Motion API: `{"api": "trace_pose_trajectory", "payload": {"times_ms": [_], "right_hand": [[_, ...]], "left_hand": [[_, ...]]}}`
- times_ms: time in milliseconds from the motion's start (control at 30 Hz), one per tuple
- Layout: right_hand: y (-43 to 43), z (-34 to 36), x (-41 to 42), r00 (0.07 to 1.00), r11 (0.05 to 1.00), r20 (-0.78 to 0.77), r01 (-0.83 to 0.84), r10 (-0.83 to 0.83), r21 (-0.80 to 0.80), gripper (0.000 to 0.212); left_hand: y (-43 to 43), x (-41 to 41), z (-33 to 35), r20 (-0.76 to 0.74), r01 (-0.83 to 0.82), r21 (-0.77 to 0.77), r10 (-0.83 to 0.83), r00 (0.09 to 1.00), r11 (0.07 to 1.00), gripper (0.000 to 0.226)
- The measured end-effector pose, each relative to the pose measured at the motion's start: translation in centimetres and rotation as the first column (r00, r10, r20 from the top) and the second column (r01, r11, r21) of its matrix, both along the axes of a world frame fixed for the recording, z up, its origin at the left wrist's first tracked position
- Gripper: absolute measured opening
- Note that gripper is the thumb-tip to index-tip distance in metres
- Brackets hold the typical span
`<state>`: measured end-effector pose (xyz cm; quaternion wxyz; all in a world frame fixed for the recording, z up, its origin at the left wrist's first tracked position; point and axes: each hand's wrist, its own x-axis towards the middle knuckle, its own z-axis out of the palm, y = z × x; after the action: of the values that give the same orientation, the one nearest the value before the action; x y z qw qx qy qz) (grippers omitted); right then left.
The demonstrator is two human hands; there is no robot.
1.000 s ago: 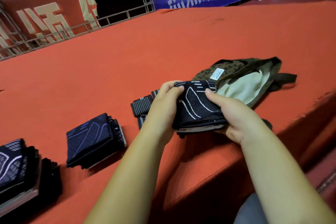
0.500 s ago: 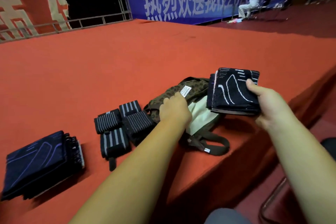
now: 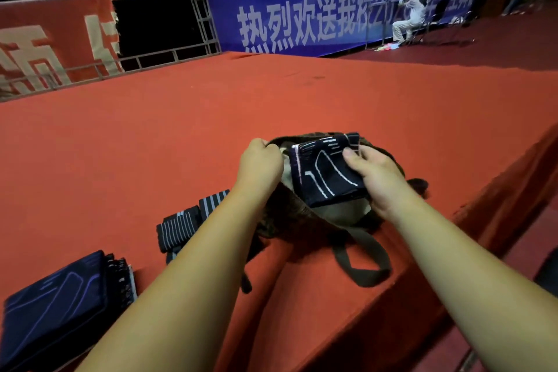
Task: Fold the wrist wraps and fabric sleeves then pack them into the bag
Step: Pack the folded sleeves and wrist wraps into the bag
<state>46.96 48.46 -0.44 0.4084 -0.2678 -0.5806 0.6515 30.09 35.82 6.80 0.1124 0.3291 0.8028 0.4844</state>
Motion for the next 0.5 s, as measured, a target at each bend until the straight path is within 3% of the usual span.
{"api": "trace_pose_trajectory", "payload": {"times_ms": [100, 167, 267, 500], "right_hand": [[0.1, -1.0, -2.4, 0.994, 0.998, 0.111, -0.018, 0.011, 0.064, 0.021], [0.3, -1.2, -3.5, 0.962, 0.986, 0.273, -0.019, -0.028, 0.166, 0.019], [0.8, -1.0, -5.1, 0.817, 0.937, 0.563, -0.09, -0.125, 0.338, 0.032], [1.7, -1.6, -10.5, 0.718, 0.933, 0.69, -0.183, -0.088, 0.31, 0.048]], "left_hand": [[-0.3, 0.0, 0.5, -0.011, 0.001, 0.085, 0.0, 1.0, 0.996, 0.015], [-0.6, 0.1, 0.3, -0.045, 0.022, 0.12, -0.017, 0.999, 0.992, 0.018], [-0.7, -0.2, 0.1, -0.085, 0.04, 0.155, -0.027, 0.996, 0.987, 0.019], [-0.2, -0.1, 1.5, -0.095, 0.097, 0.157, -0.083, 0.992, 0.983, 0.021]]}}
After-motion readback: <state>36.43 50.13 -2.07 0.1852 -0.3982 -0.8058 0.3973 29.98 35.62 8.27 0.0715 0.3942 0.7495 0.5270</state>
